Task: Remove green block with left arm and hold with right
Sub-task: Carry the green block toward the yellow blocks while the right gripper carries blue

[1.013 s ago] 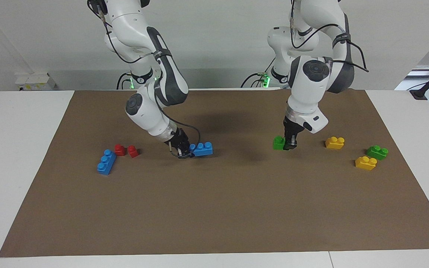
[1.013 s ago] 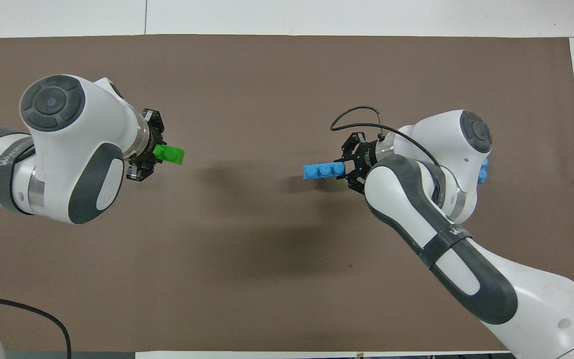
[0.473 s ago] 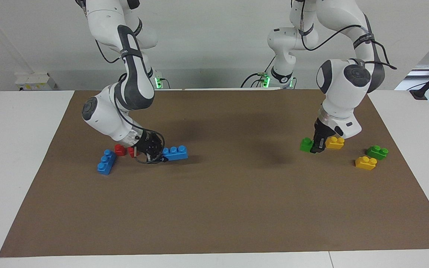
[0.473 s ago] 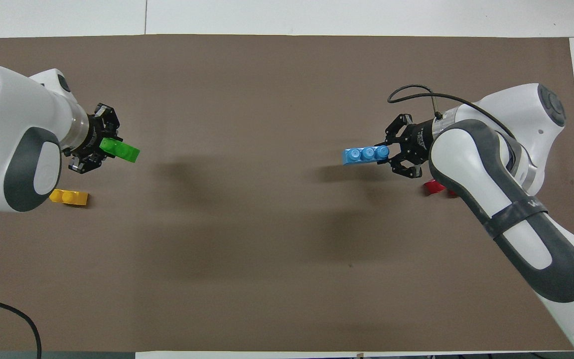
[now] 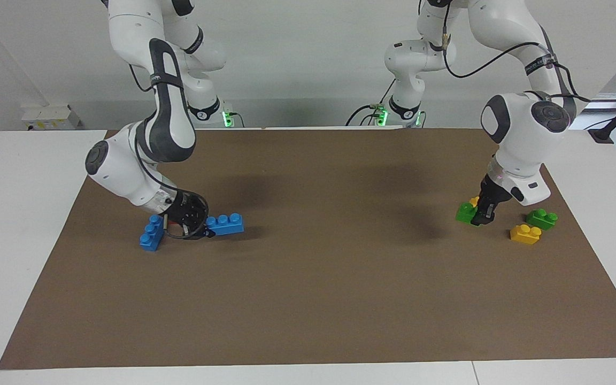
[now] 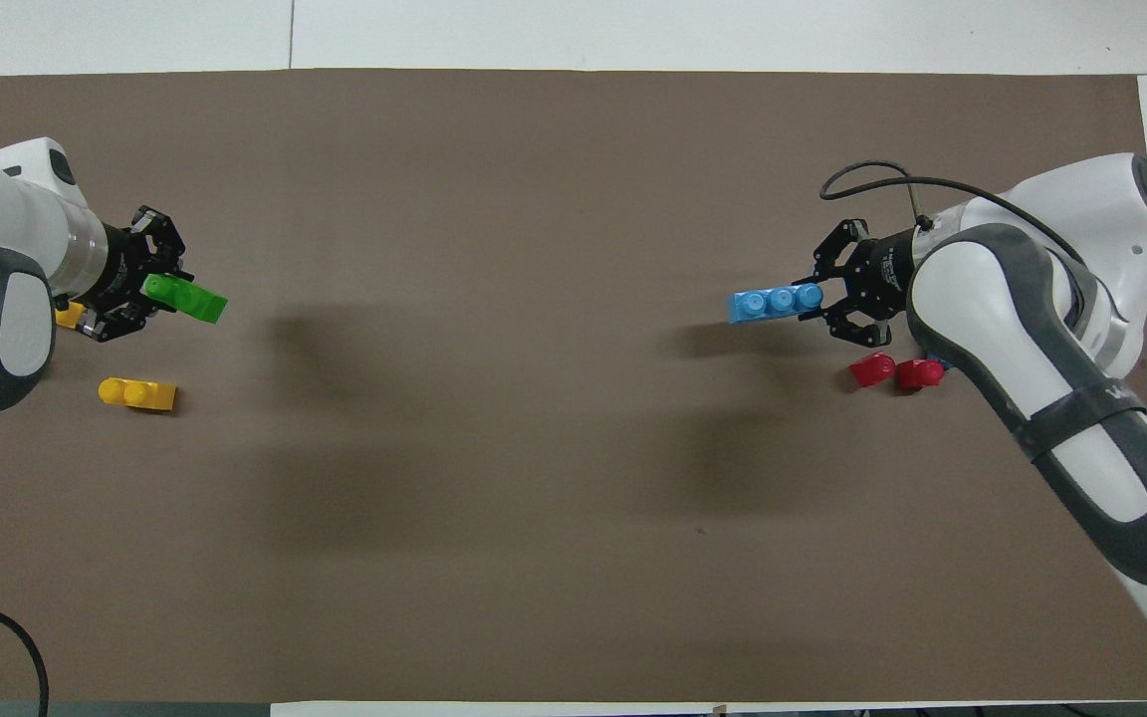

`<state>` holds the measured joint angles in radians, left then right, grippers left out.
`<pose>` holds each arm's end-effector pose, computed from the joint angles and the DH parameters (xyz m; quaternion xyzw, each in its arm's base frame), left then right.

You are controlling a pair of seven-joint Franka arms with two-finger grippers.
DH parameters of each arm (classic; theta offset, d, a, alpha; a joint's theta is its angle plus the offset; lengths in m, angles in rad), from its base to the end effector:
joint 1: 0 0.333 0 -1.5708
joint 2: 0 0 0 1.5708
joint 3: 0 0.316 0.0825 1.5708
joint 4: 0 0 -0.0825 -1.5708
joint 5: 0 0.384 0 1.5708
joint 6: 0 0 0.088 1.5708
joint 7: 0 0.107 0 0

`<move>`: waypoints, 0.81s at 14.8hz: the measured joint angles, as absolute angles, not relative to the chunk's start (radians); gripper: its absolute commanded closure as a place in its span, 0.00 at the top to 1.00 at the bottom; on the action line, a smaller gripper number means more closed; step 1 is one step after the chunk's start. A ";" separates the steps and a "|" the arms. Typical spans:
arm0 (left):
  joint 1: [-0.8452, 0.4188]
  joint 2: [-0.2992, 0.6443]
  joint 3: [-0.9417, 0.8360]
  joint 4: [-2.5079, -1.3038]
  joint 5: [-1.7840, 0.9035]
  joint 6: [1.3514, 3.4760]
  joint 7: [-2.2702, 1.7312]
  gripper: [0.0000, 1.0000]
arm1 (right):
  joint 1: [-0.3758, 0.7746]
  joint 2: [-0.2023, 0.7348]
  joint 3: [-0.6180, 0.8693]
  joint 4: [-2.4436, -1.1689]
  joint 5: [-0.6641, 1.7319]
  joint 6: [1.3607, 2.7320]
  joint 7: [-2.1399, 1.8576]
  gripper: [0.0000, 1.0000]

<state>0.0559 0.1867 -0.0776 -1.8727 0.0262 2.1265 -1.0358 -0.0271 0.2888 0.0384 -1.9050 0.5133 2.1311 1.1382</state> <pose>0.6124 -0.0100 0.4203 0.8764 0.4804 0.0313 0.0135 0.6133 0.0273 0.3480 -0.7403 0.6359 0.1433 0.1646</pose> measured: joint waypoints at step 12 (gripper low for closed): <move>0.148 0.285 -0.078 -1.874 0.026 2.265 -0.868 0.00 | -0.136 0.326 0.041 -1.892 0.488 2.143 1.051 0.00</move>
<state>0.1481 0.2846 -0.0778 -1.8736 0.0260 2.2647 -0.8681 -0.1359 0.3259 0.0405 -1.8920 0.4885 2.1428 1.0514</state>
